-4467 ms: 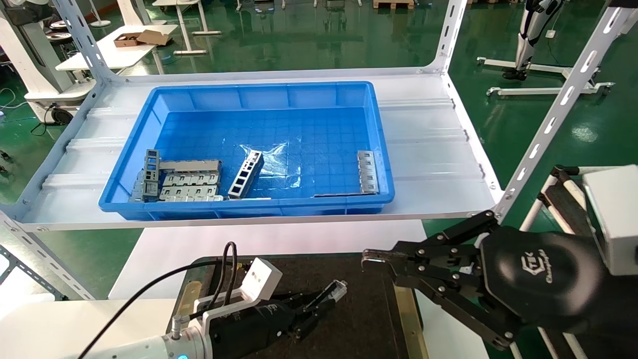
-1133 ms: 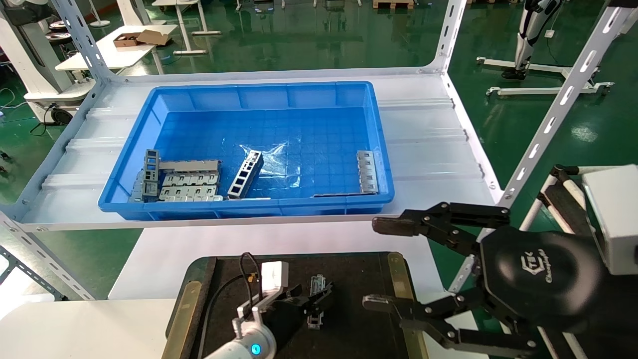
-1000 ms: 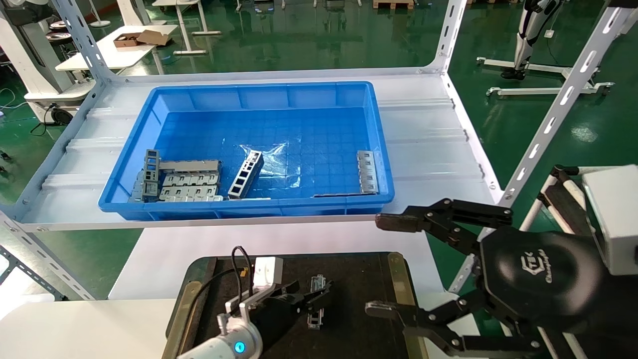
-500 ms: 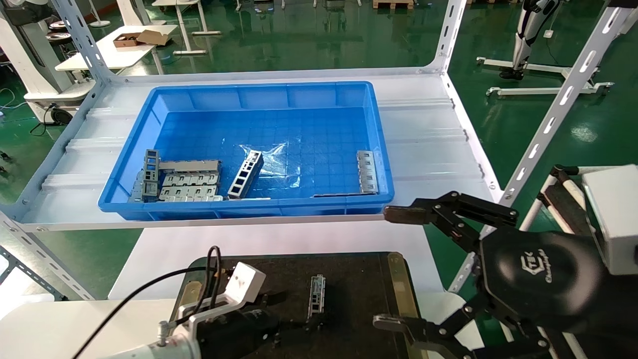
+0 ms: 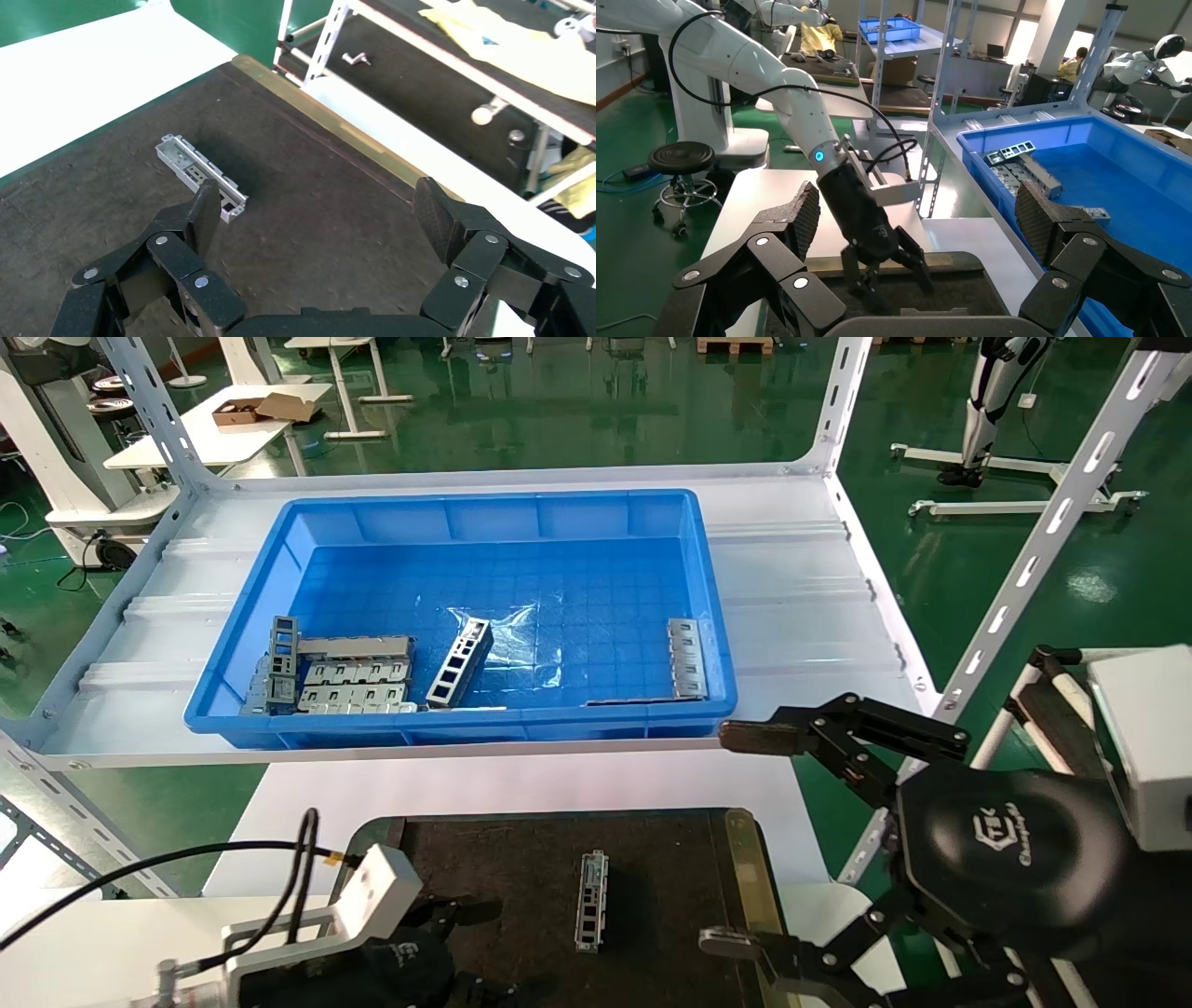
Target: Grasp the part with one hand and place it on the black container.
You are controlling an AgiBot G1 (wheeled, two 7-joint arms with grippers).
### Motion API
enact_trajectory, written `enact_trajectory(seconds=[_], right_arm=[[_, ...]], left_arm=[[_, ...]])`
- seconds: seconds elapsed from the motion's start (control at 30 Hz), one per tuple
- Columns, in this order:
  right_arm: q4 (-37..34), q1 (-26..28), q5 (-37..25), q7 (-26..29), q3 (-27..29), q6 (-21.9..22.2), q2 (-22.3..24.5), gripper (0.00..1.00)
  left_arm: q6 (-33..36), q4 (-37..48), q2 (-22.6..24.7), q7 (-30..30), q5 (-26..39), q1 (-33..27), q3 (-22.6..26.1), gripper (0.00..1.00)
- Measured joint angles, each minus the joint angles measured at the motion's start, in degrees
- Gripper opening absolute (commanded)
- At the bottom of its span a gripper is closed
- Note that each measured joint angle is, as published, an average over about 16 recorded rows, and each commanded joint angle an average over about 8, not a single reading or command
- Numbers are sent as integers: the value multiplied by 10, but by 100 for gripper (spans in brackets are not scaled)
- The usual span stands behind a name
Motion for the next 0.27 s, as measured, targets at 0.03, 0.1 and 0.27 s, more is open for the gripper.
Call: enact_trajectory(seconds=[0.03,0.1,0.27], right_arm=[[0,0,0,0,0,0,0,100],[0,0,0,0,0,0,0,100],[0,0,0,0,0,0,0,100]], left_arm=[[9,0,-5,7,-5,2,-5,100],[20,1,-11,16,-11,5,-11,100],[41,2,-24,32,-24,10,-22,100]])
